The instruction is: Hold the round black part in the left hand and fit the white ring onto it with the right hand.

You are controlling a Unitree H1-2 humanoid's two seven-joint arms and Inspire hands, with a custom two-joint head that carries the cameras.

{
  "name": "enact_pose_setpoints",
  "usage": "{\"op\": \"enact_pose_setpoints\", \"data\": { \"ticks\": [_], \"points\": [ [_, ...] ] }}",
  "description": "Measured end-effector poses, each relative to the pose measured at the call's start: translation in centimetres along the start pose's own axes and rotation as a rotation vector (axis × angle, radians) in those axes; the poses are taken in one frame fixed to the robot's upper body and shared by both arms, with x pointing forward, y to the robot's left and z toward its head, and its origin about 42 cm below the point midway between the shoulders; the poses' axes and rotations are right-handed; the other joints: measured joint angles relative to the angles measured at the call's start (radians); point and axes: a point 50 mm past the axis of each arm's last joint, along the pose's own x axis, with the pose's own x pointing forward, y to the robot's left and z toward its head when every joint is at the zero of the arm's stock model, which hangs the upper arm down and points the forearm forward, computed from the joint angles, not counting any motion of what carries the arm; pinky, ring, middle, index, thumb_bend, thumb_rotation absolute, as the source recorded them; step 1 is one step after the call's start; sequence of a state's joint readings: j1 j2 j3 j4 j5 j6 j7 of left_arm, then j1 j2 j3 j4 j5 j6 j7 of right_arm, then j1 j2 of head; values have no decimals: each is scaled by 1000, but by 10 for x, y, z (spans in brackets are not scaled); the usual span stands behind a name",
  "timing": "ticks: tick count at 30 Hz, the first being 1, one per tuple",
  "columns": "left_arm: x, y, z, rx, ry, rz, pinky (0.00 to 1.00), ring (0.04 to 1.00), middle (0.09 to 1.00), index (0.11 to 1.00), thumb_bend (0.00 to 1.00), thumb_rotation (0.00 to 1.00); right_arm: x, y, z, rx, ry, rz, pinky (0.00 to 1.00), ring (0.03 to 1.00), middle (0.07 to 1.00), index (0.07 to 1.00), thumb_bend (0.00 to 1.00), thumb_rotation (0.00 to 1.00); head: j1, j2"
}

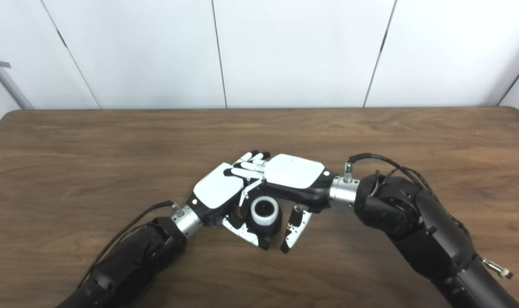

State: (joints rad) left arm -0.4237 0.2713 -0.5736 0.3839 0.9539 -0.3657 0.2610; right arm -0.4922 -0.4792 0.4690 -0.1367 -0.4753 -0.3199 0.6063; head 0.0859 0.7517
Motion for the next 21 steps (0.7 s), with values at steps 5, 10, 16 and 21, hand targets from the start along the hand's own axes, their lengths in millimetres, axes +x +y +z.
{"op": "enact_pose_setpoints", "data": {
  "ticks": [5,10,16,21],
  "points": [
    [-1,1,-8,0,13,-18,1000,1000,974,699,951,276,1,-1,0,5,5,-11,1000,1000,978,668,1000,149,-3,-9],
    [-6,5,-13,-1,17,-42,1000,1000,1000,970,1000,390,-1,0,-1,19,17,-27,1000,1000,974,693,1000,151,-11,-18],
    [-16,10,-19,-24,32,-90,1000,1000,1000,1000,1000,391,-5,3,-4,45,59,-69,1000,1000,973,776,1000,194,-15,-25],
    [-31,9,-28,-37,101,-179,1000,1000,1000,1000,1000,375,-8,7,-7,63,118,-126,1000,1000,993,902,968,280,-17,-34]
  ]
}}
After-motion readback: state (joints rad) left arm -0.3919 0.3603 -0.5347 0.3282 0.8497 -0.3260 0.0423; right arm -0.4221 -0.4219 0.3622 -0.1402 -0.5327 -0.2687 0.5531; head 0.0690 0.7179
